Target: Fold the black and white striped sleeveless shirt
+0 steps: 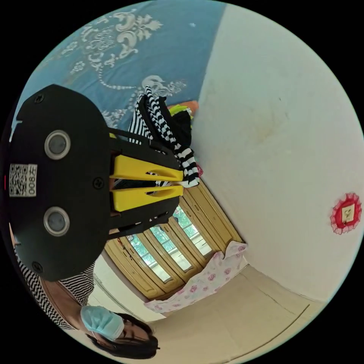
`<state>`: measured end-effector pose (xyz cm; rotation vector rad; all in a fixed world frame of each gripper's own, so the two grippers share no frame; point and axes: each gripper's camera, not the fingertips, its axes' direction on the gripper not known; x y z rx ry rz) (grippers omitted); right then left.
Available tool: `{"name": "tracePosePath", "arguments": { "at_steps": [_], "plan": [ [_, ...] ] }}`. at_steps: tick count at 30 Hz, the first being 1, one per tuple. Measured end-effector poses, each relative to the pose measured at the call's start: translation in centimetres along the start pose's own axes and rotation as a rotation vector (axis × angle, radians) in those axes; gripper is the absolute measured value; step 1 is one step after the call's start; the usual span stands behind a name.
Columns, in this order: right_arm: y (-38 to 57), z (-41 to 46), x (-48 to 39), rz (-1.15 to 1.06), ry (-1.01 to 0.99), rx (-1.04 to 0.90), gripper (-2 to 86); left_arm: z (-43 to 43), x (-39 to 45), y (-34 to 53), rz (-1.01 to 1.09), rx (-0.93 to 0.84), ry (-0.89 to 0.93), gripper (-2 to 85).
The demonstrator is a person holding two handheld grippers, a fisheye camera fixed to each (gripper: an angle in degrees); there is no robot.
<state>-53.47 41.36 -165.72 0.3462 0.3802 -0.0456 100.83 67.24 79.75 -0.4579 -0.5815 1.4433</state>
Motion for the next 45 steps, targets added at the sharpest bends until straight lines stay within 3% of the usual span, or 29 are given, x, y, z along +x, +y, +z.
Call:
{"name": "tracePosePath", "arguments": {
  "at_steps": [6,12,14,17,27,34,39,42,45],
  "plan": [
    [-7.5,-8.0,5.0,-0.043,0.345,0.044,1.3,16.2,-3.0,-5.3,0.086,-0.063,-0.004,2.3],
    [-5.1,-8.5,22.1,0.242,0.629,-0.083,1.2,32.2,-14.0,0.6,-0.113,-0.358,-0.136,2.3],
    [-2.9,-7.5,28.2,0.354,0.717,-0.192,1.1,34.9,-16.1,2.6,-0.172,-0.411,-0.118,2.2],
    [-1.1,-7.7,31.6,0.376,0.741,-0.204,1.1,37.0,-16.9,3.6,-0.193,-0.392,-0.094,2.2],
    [1.0,-9.3,33.4,0.359,0.695,-0.144,1.1,38.9,-15.7,2.5,-0.147,-0.427,-0.148,1.2],
    [0.9,-8.3,29.0,0.235,0.862,-0.103,0.7,41.3,-10.4,-3.9,0.068,-0.356,-0.208,0.3],
    [-0.1,-7.5,24.9,0.139,1.093,-0.047,0.2,49.1,-9.3,-8.5,0.189,-0.488,-0.379,0.2],
    [-0.4,-6.8,24.0,0.097,0.964,-0.042,0.1,50.7,-10.0,-8.3,0.224,-0.536,-0.578,0.1],
    [-0.8,-4.4,24.8,0.098,0.925,-0.117,0.0,49.7,-10.7,-7.8,0.183,-0.511,-0.574,0.1]
  ]
}}
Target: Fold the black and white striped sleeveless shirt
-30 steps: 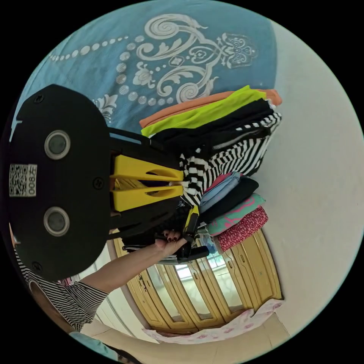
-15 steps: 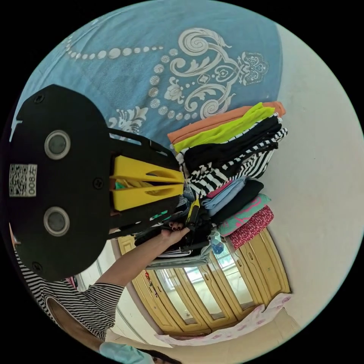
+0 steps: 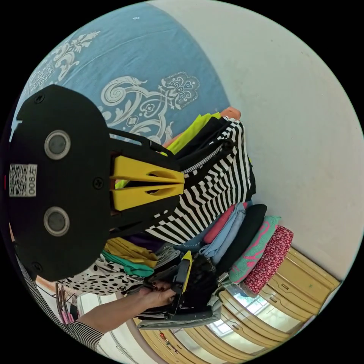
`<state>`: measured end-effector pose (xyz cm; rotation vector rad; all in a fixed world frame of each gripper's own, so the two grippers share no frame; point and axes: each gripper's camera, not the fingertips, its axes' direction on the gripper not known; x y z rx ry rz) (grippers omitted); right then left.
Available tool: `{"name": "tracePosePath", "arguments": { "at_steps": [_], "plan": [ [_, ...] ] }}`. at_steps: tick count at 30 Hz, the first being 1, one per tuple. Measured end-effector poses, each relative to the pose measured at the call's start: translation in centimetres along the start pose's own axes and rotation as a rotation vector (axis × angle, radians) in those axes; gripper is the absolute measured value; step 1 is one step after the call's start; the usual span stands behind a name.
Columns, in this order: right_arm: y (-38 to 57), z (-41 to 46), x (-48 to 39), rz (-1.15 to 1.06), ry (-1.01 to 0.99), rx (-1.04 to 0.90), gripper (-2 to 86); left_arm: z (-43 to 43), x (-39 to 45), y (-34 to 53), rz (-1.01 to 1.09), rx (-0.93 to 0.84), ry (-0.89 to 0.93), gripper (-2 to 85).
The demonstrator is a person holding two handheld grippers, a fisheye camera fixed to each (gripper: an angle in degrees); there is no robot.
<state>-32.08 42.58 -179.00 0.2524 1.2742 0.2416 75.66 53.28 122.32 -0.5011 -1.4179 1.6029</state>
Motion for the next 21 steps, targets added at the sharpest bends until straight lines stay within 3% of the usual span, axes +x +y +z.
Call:
{"name": "tracePosePath", "arguments": {
  "at_steps": [4,10,17,21],
  "plan": [
    [-0.6,3.7,-1.1,0.002,0.110,-0.164,0.0,-0.6,-1.2,0.7,-0.081,0.007,0.029,0.1],
    [-1.2,2.4,-2.8,-0.007,0.151,-0.191,0.0,-2.4,1.1,0.4,-0.047,0.033,0.038,0.1],
    [3.0,-6.3,-7.6,-0.117,0.172,-0.006,0.0,-7.6,3.8,4.0,-0.001,0.110,0.167,0.1],
    [9.6,-12.1,-11.7,-0.219,0.121,0.097,0.0,-11.0,7.1,11.2,0.113,0.027,0.201,0.1]
  ]
}}
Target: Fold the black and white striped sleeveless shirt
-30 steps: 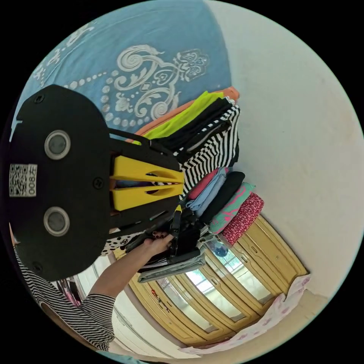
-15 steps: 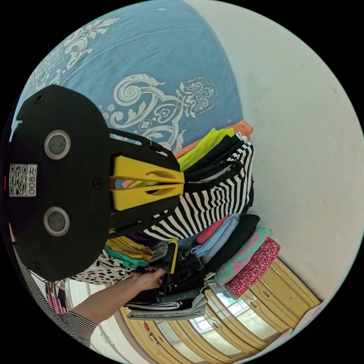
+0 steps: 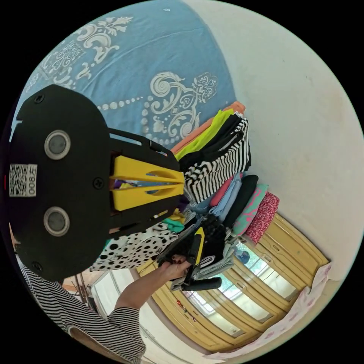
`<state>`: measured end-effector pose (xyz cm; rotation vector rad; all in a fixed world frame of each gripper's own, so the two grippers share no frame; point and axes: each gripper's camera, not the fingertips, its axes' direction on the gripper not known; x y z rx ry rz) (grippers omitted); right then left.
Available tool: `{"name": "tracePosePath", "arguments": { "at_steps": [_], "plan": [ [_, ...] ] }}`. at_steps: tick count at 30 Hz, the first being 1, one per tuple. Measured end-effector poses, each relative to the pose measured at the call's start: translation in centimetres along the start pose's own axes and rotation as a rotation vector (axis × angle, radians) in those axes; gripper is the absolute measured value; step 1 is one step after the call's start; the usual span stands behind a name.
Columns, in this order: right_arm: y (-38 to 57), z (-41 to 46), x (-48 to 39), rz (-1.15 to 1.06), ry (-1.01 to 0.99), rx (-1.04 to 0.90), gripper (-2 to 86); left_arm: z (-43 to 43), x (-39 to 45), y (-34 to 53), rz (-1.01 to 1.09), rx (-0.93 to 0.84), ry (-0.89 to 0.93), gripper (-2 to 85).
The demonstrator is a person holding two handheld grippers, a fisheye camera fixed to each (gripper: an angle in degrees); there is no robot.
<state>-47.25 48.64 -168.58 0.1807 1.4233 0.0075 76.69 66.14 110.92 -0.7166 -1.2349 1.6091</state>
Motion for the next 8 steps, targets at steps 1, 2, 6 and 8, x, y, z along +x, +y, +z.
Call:
{"name": "tracePosePath", "arguments": {
  "at_steps": [1,2,6,8],
  "plan": [
    [2.3,-2.1,-1.9,-0.036,-0.021,0.013,0.0,-0.3,0.8,1.3,0.015,-0.027,-0.005,0.1],
    [4.9,-4.2,-4.0,-0.061,-0.021,0.023,0.0,-0.8,2.7,4.1,0.049,-0.089,-0.030,0.1],
    [13.4,-8.5,-9.8,-0.079,0.048,-0.019,0.1,-1.9,7.7,14.3,0.014,-0.334,-0.177,0.2],
    [18.2,-9.7,-12.1,-0.024,0.090,-0.093,0.1,-2.3,9.0,17.7,-0.037,-0.405,-0.221,0.2]
  ]
}}
